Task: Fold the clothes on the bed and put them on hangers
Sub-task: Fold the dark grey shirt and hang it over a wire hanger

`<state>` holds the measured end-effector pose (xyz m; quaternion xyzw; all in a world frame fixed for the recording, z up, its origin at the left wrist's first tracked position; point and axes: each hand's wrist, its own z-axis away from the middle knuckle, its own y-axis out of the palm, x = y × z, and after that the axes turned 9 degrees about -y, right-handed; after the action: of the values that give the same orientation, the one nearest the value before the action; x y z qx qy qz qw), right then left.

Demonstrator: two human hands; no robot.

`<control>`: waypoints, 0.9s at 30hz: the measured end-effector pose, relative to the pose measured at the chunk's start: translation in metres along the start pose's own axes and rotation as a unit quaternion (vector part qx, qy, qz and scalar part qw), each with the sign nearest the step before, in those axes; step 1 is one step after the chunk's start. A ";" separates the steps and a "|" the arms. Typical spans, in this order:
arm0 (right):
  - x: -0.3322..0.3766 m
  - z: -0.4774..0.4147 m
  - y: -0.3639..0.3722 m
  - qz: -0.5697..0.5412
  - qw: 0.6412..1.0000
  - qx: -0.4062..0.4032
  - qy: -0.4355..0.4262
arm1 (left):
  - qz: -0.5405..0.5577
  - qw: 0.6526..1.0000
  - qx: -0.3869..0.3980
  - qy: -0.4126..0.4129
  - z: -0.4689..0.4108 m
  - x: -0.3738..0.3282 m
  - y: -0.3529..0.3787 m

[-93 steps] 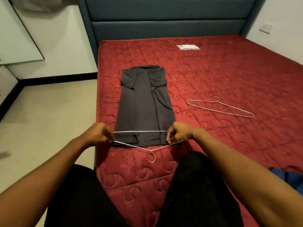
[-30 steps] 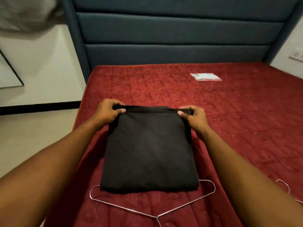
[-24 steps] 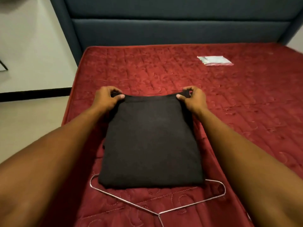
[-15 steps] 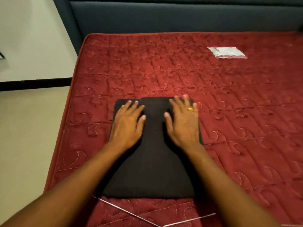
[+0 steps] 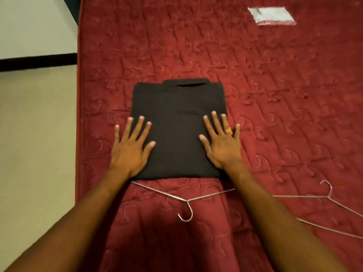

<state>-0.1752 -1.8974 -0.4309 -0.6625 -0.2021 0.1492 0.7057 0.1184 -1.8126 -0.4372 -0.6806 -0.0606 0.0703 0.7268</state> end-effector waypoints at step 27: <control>0.066 0.097 -0.176 -0.319 0.927 -0.106 -0.169 | 0.212 0.961 -0.117 0.136 0.091 0.015 -0.161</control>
<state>-0.1740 -1.7949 -0.2459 -0.5993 -0.5334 0.0038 0.5969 0.1190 -1.7306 -0.2703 -0.7610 0.1766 0.1219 0.6123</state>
